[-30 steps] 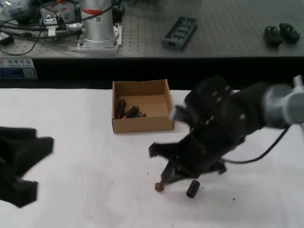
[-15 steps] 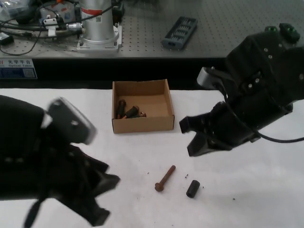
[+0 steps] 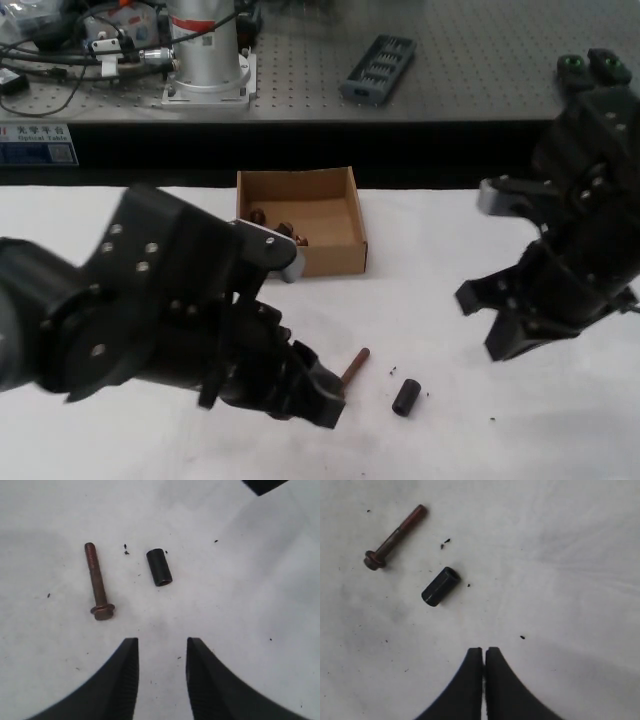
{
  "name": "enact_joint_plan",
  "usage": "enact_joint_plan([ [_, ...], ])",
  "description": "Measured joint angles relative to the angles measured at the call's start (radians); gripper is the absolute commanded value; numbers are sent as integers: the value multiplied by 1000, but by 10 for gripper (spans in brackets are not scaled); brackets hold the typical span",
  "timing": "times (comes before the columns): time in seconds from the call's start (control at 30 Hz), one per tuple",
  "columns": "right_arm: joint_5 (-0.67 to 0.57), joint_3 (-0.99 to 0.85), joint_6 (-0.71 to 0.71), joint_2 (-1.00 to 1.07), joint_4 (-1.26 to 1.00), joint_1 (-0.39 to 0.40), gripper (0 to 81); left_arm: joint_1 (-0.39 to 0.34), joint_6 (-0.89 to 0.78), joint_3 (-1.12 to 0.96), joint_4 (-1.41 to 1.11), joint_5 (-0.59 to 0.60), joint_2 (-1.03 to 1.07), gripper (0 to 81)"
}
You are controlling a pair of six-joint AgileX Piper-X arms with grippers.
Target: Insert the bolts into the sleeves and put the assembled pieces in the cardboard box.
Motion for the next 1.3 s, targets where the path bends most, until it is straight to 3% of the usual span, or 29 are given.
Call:
enact_joint_plan([
  [0.23,16,0,-35,-25,5,-44,3,0,-183,-69,-2,84,123,243],
  [0.6,20,0,-49,-25,28,-65,3,-9,-332,-173,-16,248,258,242],
  [1.03,42,0,-124,-43,135,-124,4,-12,-390,-175,-21,211,340,242],
  [1.3,45,1,-132,-182,144,-161,4,21,-390,-227,-38,188,377,188],
])
